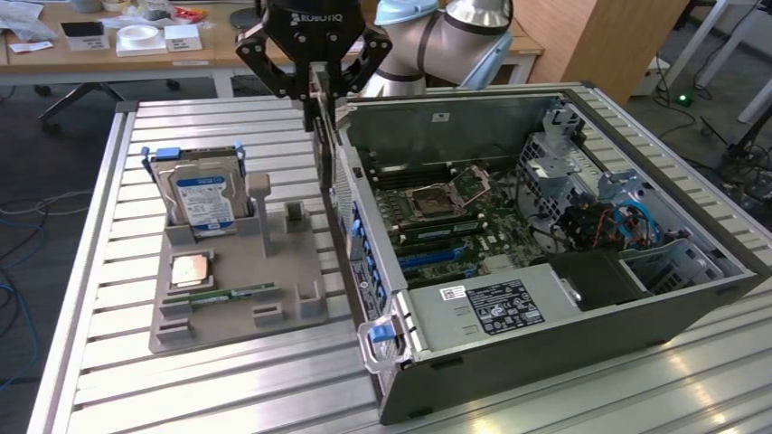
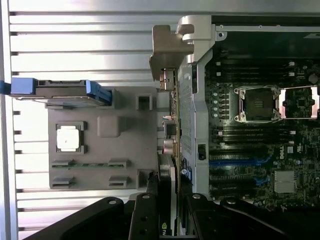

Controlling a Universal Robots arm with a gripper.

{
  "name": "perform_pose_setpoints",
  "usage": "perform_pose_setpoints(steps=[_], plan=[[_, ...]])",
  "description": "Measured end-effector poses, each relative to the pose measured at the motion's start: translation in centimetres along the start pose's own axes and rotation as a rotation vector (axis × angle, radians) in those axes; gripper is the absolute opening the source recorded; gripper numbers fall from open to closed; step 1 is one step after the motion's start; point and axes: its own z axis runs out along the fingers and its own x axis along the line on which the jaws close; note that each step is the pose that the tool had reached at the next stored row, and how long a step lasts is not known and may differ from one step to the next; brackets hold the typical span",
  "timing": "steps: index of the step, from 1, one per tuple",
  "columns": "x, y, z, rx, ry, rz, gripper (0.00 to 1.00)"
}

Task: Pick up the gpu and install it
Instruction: 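Pick up the gpu and move the gpu toward the slot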

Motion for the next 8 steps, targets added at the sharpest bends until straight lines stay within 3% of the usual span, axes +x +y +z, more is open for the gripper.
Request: perform_pose_setpoints(steps=[8], plan=[[-2.5,0.21,0.09,-0.0031,0.0002,0.0,0.27]])
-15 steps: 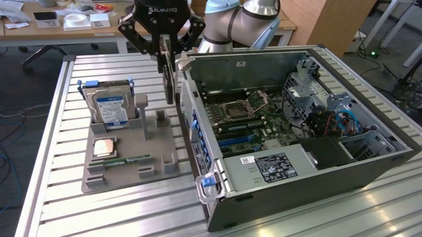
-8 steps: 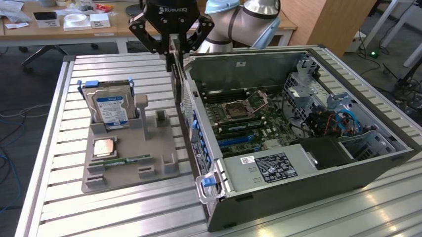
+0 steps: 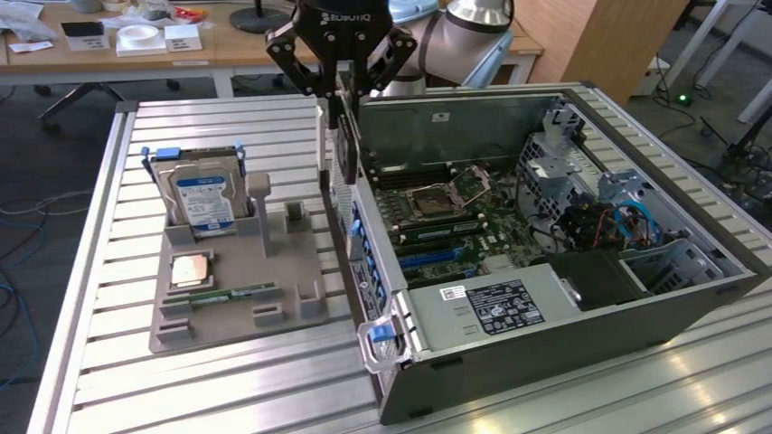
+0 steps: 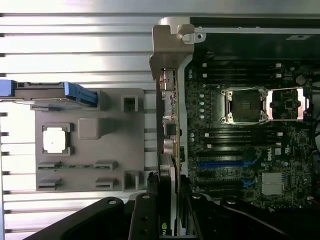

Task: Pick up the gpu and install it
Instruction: 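Pick up the gpu and move the gpu toward the slot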

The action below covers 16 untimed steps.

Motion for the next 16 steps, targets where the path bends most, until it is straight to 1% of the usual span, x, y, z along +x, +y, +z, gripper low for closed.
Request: perform_pose_setpoints(steps=[16], plan=[[-4.6,0.39,0.16,-0.0027,0.0001,0.0,0.27]])
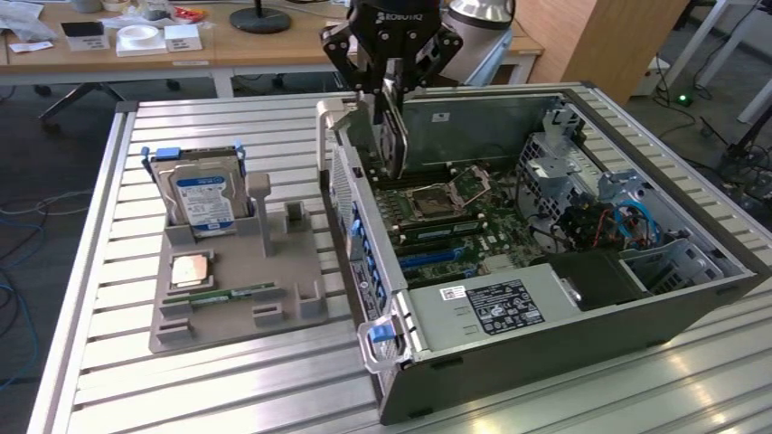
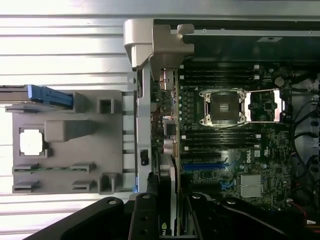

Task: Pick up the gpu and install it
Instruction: 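Pick up the gpu and move the gpu toward the slot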

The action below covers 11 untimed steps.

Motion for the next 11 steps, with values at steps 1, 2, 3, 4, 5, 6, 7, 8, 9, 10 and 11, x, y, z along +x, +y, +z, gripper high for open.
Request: perform_pose_setpoints(steps=[1,2,3,4,5,6,7,8,9,10,11], plan=[[-0.3,0.03,0.01,-0.0001,0.0,0.0,0.27],[-0.6,0.05,0.02,-0.0004,0.0001,0.0,0.27],[-0.9,0.08,0.03,-0.0005,0.0001,0.0,0.27],[-1.2,0.11,0.04,-0.0009,0.0001,0.0,0.27],[-1.6,0.13,0.06,-0.0011,0.0,0.0,0.27],[-1.9,0.16,0.07,-0.0013,0.0,0.0,0.27],[-2.2,0.19,0.08,-0.0015,0.0001,0.0,0.27],[-2.5,0.22,0.09,-0.0017,0.0001,0.0,0.27],[-3.1,0.29,0.12,-0.0022,0.0001,0.0,0.27],[-3.8,0.34,0.13,-0.0028,0.0002,0.0,0.27],[-4.1,0.37,0.14,-0.0032,0.0002,0.0,0.27]])
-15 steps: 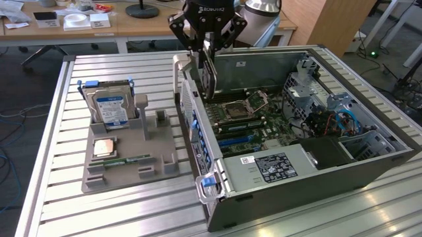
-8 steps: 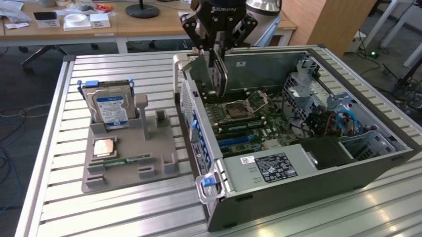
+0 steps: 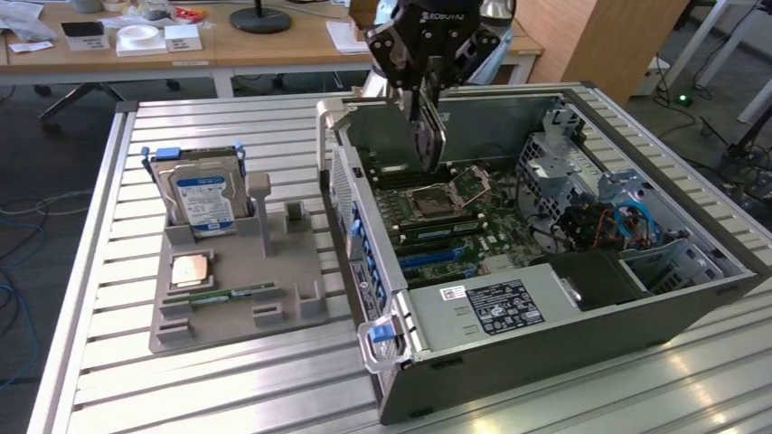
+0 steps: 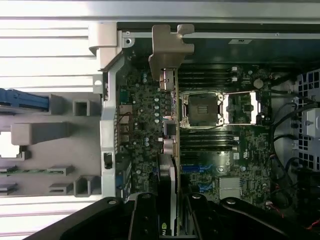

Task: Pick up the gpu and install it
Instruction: 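Pick up the gpu and move the gpu toward the slot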

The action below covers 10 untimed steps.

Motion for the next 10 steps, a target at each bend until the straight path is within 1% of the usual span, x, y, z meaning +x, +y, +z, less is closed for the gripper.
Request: perform_pose_setpoints(steps=[10], plan=[[-3.3,0.36,0.13,-0.0023,0.0,0.0,0.27]])
